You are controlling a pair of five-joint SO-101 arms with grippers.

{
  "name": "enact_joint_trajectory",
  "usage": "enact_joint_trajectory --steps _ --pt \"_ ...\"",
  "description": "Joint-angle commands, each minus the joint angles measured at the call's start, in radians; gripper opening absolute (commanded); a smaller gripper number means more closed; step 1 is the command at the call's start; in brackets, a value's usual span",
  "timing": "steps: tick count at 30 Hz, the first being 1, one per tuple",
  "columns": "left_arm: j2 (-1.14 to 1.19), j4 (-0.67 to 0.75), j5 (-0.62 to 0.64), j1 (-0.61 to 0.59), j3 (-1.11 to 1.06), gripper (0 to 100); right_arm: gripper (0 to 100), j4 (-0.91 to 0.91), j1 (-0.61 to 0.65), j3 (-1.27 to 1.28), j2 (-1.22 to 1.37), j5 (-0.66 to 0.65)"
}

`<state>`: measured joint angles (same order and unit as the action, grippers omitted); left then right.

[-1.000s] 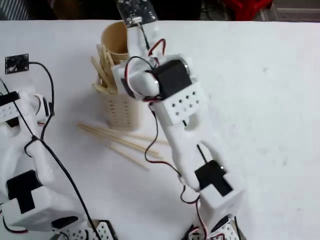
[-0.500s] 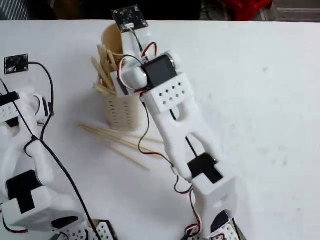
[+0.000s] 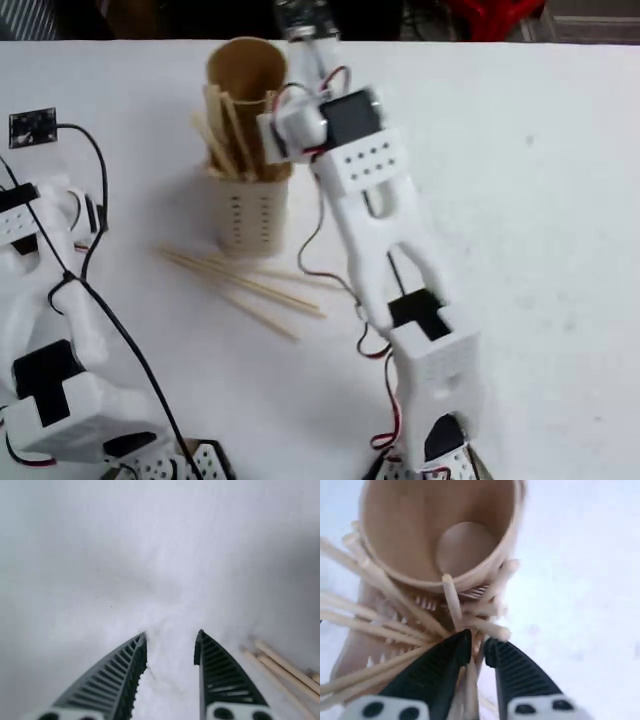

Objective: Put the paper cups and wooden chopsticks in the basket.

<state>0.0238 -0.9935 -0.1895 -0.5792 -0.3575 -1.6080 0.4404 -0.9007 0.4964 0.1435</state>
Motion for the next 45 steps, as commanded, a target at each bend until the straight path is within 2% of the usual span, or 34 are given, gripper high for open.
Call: enact_joint_trajectory --steps 1,6,11,20,22,27,29,32,38,41,45 --pt "-0.002 0.018 0.009 -0.004 0.037 17 1.7 0.028 -0.117 0.0 -0.03 0.026" --pt "-0.001 0.018 0.009 -0.002 0.037 17 1.7 0.016 -0.196 0.0 -0.097 0.043" --pt "-0.001 0.018 0.009 -0.002 0.037 17 1.7 0.015 -0.216 0.0 -0.133 0.035" --pt "-0.001 0.015 0.009 -0.002 0.037 17 2.2 0.051 -0.028 0.0 -0.03 -0.048" --pt "-0.001 0.015 0.008 -0.002 0.037 17 6.9 0.048 -0.021 0.0 -0.013 -0.078" --pt "-0.001 0.017 0.008 -0.002 0.037 17 28.3 0.044 -0.005 0.011 0.044 -0.086" --pt "-0.001 0.017 0.008 -0.002 0.037 17 32.8 0.036 0.012 0.011 0.074 -0.087" --pt "-0.001 0.017 0.008 -0.002 0.037 17 33.4 0.019 0.045 0.002 0.101 -0.112" --pt "-0.001 0.017 -0.031 -0.004 0.037 17 33.4 -0.047 0.113 -0.083 0.082 -0.282" --pt "-0.001 0.017 -0.041 -0.004 0.037 17 33.4 -0.111 0.139 -0.169 0.058 -0.29" --pt "-0.001 0.017 -0.041 -0.004 0.037 17 33.4 -0.111 0.14 -0.227 -0.004 -0.288"
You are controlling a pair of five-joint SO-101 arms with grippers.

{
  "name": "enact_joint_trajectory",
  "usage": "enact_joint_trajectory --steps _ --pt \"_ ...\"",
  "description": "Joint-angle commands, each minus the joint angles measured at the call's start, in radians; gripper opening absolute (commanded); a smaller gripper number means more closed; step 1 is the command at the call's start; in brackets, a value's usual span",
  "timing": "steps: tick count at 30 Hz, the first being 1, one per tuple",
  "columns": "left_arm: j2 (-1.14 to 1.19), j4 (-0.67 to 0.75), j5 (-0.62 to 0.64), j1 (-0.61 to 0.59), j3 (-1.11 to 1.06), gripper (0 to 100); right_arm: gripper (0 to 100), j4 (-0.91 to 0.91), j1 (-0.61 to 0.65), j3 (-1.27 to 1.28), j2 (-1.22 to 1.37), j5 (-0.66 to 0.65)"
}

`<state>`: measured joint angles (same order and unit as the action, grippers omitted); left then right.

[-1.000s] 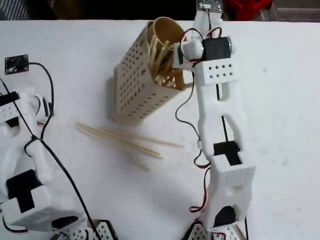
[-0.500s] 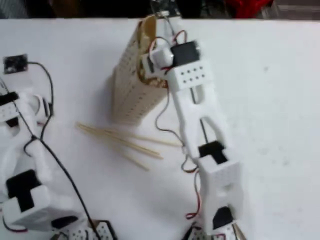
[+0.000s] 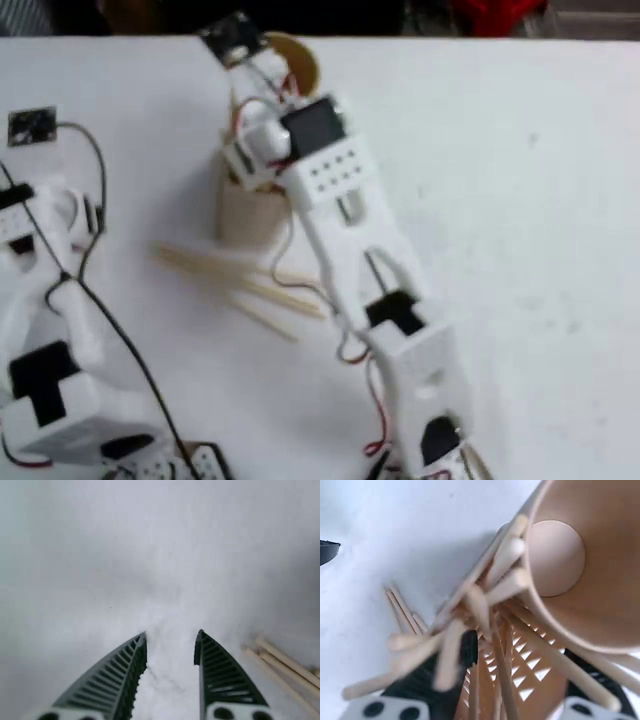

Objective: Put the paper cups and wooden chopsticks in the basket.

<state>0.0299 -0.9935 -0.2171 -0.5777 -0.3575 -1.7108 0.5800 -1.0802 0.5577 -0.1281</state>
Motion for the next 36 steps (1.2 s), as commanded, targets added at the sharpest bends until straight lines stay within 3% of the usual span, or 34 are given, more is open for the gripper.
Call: enact_joint_trajectory --steps 1,22,36 --pt "-0.007 0.017 -0.014 -0.005 0.037 17 33.4 -0.008 0.001 -0.054 -0.079 -0.017" --pt "-0.007 0.017 -0.012 -0.005 0.035 17 33.4 0.076 -0.028 -0.044 -0.214 -0.011" --pt "-0.007 0.014 -0.012 -0.005 0.035 17 31.7 0.114 -0.067 -0.002 0.091 -0.011"
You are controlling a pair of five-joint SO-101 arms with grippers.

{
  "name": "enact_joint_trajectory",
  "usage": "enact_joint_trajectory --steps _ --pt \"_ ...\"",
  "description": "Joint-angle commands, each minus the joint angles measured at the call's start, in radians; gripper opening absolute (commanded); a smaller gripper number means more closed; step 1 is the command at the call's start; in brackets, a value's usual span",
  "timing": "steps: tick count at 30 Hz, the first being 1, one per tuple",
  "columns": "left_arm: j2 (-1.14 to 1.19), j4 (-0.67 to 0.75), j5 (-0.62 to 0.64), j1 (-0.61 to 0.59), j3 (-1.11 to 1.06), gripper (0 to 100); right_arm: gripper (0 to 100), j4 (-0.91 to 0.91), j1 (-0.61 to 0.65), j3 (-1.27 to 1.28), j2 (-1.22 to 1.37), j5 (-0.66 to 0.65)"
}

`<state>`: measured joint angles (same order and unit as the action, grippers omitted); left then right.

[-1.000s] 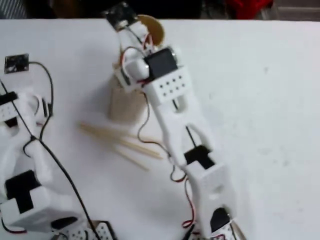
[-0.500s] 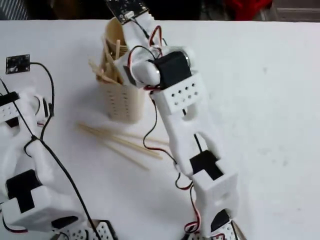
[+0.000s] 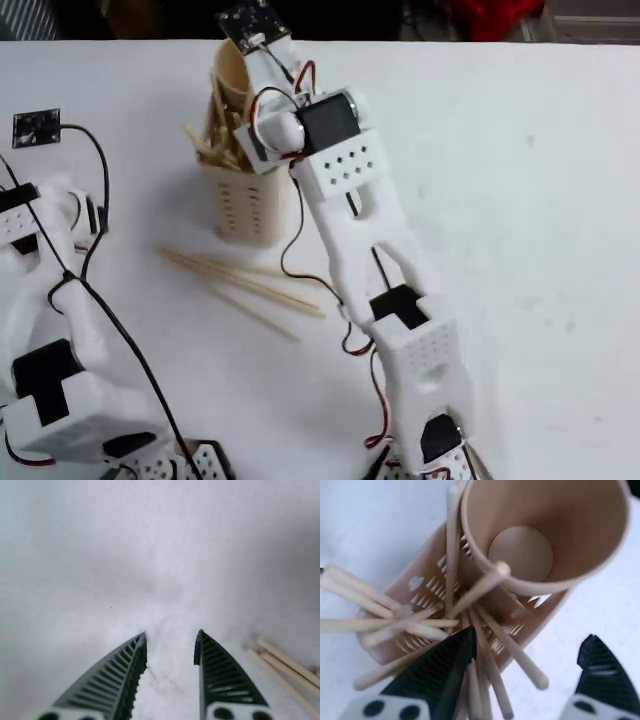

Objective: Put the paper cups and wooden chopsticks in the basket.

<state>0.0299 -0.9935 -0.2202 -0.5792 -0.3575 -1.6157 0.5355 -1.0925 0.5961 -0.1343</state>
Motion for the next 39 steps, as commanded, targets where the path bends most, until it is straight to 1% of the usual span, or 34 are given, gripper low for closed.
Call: enact_joint_trajectory --steps 1,3,6,8,10,14,17,20,24,27,32,35,39 --pt "-0.007 0.014 -0.009 -0.004 0.035 17 28.8 0.027 -0.025 0.011 0.067 -0.005" --pt "-0.007 0.014 -0.009 -0.004 0.035 17 19.0 0.053 -0.031 0.011 0.088 -0.005" --pt "-0.007 0.012 -0.009 -0.004 0.035 17 0.5 0.068 -0.053 0.011 0.104 -0.003" --pt "-0.007 0.012 -0.011 -0.004 0.035 17 2.9 0.053 -0.074 0.011 0.104 0.029" --pt "-0.007 0.011 -0.012 -0.004 0.035 17 1.3 0.016 -0.107 0.0 0.088 0.071" --pt "-0.007 0.011 -0.009 -0.004 0.035 17 1.5 -0.048 -0.15 -0.055 0.056 0.074" --pt "-0.007 0.011 -0.009 -0.002 0.035 17 1.5 -0.099 -0.154 -0.12 0.025 0.074" --pt "-0.007 0.009 -0.009 -0.002 0.035 17 1.5 -0.102 -0.16 -0.146 -0.025 0.078" --pt "-0.007 0.009 -0.011 -0.004 0.035 17 1.5 -0.104 -0.162 -0.063 -0.094 0.078" --pt "-0.007 0.009 -0.009 -0.004 0.035 17 1.5 -0.102 -0.193 -0.02 -0.139 0.103" --pt "-0.007 0.009 -0.009 -0.002 0.035 17 1.4 -0.102 -0.26 -0.055 -0.209 0.112" --pt "-0.007 0.009 -0.009 0.001 0.035 17 1.4 -0.102 -0.28 -0.061 -0.225 0.114" --pt "-0.007 0.008 -0.009 0.001 0.035 17 1.4 -0.099 -0.263 -0.06 -0.189 0.11"
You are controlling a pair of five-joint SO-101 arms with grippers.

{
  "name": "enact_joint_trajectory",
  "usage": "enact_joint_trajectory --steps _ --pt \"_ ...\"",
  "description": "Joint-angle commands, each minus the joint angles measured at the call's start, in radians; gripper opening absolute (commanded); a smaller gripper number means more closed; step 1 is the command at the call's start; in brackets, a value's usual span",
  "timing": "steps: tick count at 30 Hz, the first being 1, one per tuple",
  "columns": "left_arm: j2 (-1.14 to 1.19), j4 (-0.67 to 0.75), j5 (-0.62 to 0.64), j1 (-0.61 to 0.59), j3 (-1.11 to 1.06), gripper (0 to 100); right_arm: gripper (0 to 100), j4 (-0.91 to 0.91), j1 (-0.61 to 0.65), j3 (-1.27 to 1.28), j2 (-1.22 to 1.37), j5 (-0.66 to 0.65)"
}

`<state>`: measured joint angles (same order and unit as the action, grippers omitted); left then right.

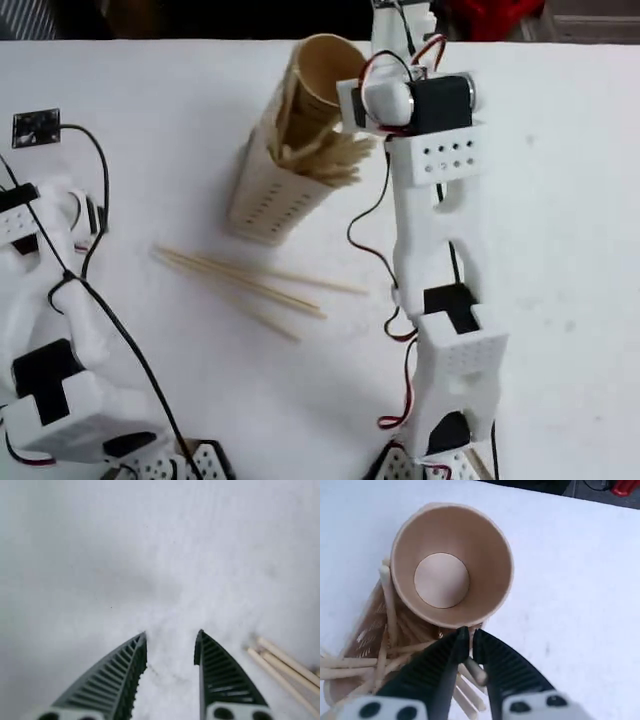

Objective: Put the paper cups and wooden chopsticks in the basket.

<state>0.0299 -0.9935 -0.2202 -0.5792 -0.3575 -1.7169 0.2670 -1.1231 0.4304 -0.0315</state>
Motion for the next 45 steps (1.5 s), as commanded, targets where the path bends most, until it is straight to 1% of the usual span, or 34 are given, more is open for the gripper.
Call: enact_joint_trajectory --steps 1,5,7,10,11,13,16,18,20,22,26,29,33,35,41,45 --pt "-0.007 0.008 -0.009 0.001 0.035 17 1.4 0.016 0.025 -0.029 -0.004 0.003" --pt "-0.007 0.008 -0.009 -0.001 0.035 17 1.4 0.041 0.117 -0.04 0.102 -0.046" --pt "-0.007 0.008 -0.012 -0.002 0.035 17 1.5 0.047 0.154 -0.061 0.137 -0.048" --pt "-0.007 0.008 -0.015 -0.002 0.035 17 2.0 0.039 0.182 -0.097 0.154 -0.075" --pt "-0.007 0.008 -0.015 -0.004 0.035 17 3.5 0.025 0.183 -0.11 0.153 -0.077" --pt "-0.007 0.008 -0.015 -0.004 0.037 17 9.7 -0.002 0.185 -0.138 0.136 -0.078" --pt "-0.015 0.008 -0.015 -0.002 0.049 17 20.1 -0.002 0.183 -0.144 0.09 -0.081" --pt "-0.021 -0.008 -0.015 0.001 0.08 17 24.5 -0.002 0.185 -0.144 0.058 -0.081" --pt "-0.03 -0.075 -0.015 0.001 0.129 17 26.9 -0.002 0.2 -0.144 0.021 -0.081" --pt "-0.044 -0.172 -0.02 0.002 0.195 17 27.7 -0.004 0.228 -0.144 -0.012 -0.081" --pt "-0.084 -0.37 -0.143 0.002 0.325 17 27.6 -0.007 0.274 -0.112 -0.079 -0.083" --pt "-0.156 -0.511 -0.258 0.002 0.382 17 25.9 -0.008 0.274 0.04 -0.17 -0.081" --pt "-0.325 -0.671 -0.388 0.021 0.382 17 16.0 -0.004 0.268 0.384 -0.341 -0.081" --pt "-0.417 -0.712 -0.442 0.039 0.333 17 14.0 -0.002 0.265 0.534 -0.435 -0.083" --pt "-0.688 -0.73 -0.545 0.217 0.029 17 13.6 -0.001 0.246 0.887 -0.754 -0.158" --pt "-0.837 -0.727 -0.661 0.407 -0.184 17 5.7 0.048 0.185 1.158 -0.958 -0.242"
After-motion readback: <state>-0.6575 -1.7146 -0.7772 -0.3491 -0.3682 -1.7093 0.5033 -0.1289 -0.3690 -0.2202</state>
